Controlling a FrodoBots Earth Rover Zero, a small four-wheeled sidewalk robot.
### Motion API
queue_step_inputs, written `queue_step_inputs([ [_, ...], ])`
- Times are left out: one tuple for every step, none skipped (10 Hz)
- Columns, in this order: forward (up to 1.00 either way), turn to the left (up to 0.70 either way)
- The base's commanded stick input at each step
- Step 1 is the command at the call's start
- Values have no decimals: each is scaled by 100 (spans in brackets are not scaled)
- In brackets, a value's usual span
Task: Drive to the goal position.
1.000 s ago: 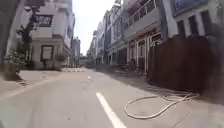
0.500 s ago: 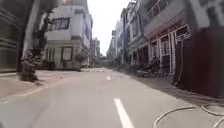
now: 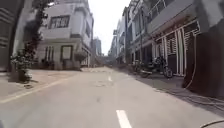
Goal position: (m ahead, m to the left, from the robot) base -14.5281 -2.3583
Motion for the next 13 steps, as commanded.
queue_step_inputs([
  [100, 0],
  [100, 0],
  [100, 0],
  [100, 0],
  [100, 0],
  [100, 14],
  [100, 38],
  [100, 40],
  [100, 40],
  [100, 40],
  [100, 40],
  [100, 40],
  [100, 40],
])
